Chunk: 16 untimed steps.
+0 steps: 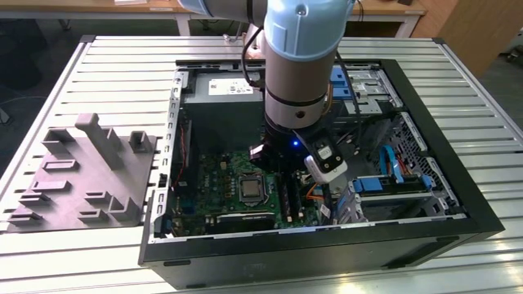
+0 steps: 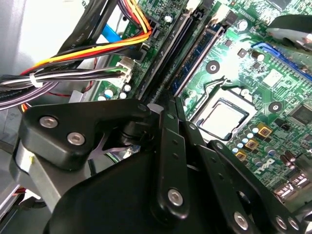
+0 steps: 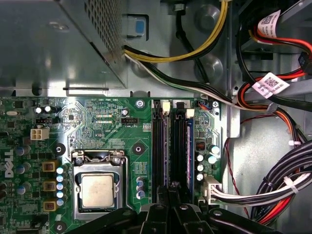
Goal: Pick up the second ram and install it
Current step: 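Insert the second ram into the second slot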
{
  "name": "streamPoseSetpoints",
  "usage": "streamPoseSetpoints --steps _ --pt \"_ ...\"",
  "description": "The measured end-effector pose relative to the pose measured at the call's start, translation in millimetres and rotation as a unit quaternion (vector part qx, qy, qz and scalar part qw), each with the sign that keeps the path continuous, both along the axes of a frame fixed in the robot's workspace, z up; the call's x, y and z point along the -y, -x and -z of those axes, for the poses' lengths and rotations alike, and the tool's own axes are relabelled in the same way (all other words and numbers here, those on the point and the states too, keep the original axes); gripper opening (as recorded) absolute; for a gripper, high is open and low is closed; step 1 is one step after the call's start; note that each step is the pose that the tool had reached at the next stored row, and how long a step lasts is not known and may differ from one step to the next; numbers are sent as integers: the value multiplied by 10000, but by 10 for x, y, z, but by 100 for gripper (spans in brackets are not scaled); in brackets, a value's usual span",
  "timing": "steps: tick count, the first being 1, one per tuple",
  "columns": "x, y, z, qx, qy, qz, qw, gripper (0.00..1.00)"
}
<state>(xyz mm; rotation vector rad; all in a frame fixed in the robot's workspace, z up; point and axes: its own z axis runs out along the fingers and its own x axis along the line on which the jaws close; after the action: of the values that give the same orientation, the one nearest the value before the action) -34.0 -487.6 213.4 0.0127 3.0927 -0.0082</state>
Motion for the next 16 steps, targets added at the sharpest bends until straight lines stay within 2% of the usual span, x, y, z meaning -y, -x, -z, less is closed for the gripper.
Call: streamPoseSetpoints --steps 4,12,13,15,16 --pt "0 0 17 1 -19 0 10000 11" --pt "-2 -1 20 2 -23 -1 10000 12" --pt "-2 -1 20 2 -23 -1 10000 18" --pt "-1 -1 20 2 -22 -1 10000 18" --pt "-6 -2 29 7 -39 0 10000 18"
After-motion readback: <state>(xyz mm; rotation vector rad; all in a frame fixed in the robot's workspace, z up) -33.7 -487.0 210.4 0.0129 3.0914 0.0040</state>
